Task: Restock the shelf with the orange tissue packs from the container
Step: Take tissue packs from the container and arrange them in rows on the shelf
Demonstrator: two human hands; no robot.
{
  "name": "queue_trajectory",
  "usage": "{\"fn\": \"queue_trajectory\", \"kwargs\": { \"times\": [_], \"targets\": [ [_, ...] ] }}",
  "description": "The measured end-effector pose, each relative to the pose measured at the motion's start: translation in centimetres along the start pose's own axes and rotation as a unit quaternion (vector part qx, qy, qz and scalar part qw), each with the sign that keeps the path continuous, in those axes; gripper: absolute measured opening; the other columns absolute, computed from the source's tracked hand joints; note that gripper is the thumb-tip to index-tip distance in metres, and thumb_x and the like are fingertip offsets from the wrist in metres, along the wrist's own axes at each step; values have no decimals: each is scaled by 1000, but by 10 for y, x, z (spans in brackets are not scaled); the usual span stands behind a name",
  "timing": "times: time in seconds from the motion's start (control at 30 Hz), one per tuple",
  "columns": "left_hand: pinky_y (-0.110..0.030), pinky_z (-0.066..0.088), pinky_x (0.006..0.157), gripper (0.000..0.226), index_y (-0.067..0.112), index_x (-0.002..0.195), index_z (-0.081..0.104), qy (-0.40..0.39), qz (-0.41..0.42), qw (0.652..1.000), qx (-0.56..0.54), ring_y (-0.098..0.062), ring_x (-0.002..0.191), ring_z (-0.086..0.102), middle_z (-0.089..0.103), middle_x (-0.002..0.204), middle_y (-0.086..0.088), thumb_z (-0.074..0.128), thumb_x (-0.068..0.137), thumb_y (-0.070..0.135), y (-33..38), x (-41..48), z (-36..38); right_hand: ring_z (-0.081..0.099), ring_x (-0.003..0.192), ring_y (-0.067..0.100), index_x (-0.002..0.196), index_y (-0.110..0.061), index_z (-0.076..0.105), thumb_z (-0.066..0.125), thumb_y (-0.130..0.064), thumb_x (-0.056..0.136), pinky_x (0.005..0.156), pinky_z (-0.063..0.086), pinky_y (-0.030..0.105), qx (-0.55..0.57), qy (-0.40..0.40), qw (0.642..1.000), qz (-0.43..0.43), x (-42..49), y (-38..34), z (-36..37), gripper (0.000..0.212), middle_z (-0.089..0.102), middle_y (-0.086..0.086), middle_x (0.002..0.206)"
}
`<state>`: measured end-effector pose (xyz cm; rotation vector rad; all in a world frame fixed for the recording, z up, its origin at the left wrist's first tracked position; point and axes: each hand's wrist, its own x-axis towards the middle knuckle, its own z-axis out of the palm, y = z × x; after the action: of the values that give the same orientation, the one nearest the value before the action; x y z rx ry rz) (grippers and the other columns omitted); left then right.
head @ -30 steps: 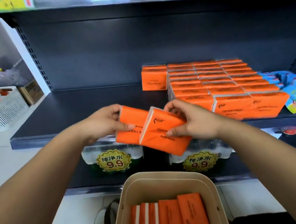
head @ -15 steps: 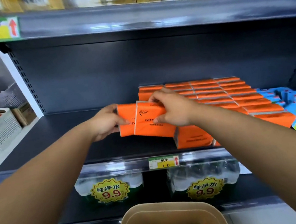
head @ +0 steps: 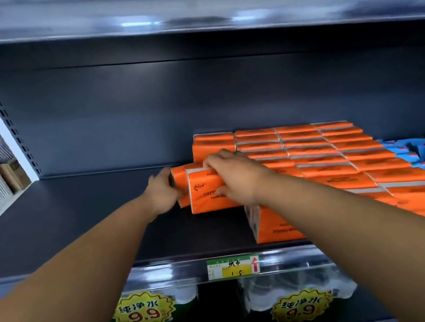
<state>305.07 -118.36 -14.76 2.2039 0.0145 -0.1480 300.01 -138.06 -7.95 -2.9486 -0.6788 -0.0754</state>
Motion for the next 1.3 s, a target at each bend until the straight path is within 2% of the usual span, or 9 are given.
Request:
{"fn": "queue_trajectory", "kwargs": {
  "times": [0.3, 0.53, 0.67, 0.8, 0.9, 1.07, 1.13, 1.2, 1.3],
  "targets": [
    [-16, 43, 66, 32, 11, 124, 48, 42, 58, 997, 5, -9, 84, 58, 63, 116, -9, 60, 94, 13, 18, 45, 15, 45, 122, 27, 126, -28, 40, 66, -25, 87, 101, 32, 48, -53, -14, 998, -15, 10, 2, 6, 47, 46, 0, 130],
    [-34, 45, 93, 78, 18, 143, 18, 20, 24, 994, -104, -25, 107, 57, 54, 122, -11, 70, 85, 11, 24, 75, 30, 44, 123, 28, 126, -28, 41, 64, -25, 88, 103, 30, 54, -84, -17, 996, -8, 18, 7, 16, 44, 49, 0, 129],
    [-38, 52, 80, 66, 16, 141, 30, 6, -26, 968, -250, -27, 105, 61, 58, 120, -17, 58, 84, -1, 20, 77, 28, 46, 122, 29, 126, -25, 42, 64, -21, 88, 97, 34, 49, -96, -10, 995, -6, 30, 8, 19, 44, 49, 1, 129],
    [-37, 49, 78, 47, 10, 110, 51, -64, -24, 920, -387, -29, 89, 59, 56, 102, -19, 53, 64, 16, 9, 62, 25, 44, 125, 31, 132, -21, 40, 62, -18, 90, 97, 37, 45, -99, -6, 995, 15, 39, 9, 19, 47, 45, 6, 135],
    [-35, 49, 79, 35, 7, 117, 53, -5, -5, 902, -431, -26, 103, 61, 60, 112, -16, 55, 83, 17, -1, 54, 26, 39, 127, 33, 136, -18, 40, 61, -14, 90, 97, 39, 45, -115, 13, 993, 35, 43, 7, 19, 51, 39, 10, 140],
    [-38, 49, 85, 47, 16, 108, 55, 0, 64, 958, -280, -26, 108, 56, 56, 116, -13, 50, 61, 15, -12, 30, 19, 36, 129, 37, 142, -15, 33, 55, -4, 89, 100, 39, 46, -99, 45, 992, 68, 48, 8, 19, 59, 34, 14, 142],
    [-38, 49, 87, 53, 17, 115, 51, -15, 72, 982, -173, -23, 106, 58, 55, 117, -10, 63, 63, 17, -11, 24, 20, 36, 129, 37, 144, -13, 28, 49, 1, 91, 98, 41, 46, -79, 52, 993, 74, 52, 8, 19, 58, 33, 16, 142],
    [-38, 52, 90, 72, 17, 130, 40, -5, 72, 991, -111, -22, 105, 61, 56, 117, -8, 81, 71, 15, -9, 25, 25, 36, 129, 38, 143, -9, 29, 43, 3, 93, 98, 42, 47, -77, 49, 993, 78, 56, 7, 20, 53, 31, 17, 142],
    [-38, 49, 95, 98, 19, 148, 9, 27, 84, 989, -116, -22, 112, 60, 55, 124, -8, 78, 79, 11, 0, 34, 35, 33, 132, 39, 142, -7, 34, 49, -2, 94, 102, 40, 48, -121, 44, 986, 106, 60, 6, 22, 51, 28, 18, 145]
  ]
}}
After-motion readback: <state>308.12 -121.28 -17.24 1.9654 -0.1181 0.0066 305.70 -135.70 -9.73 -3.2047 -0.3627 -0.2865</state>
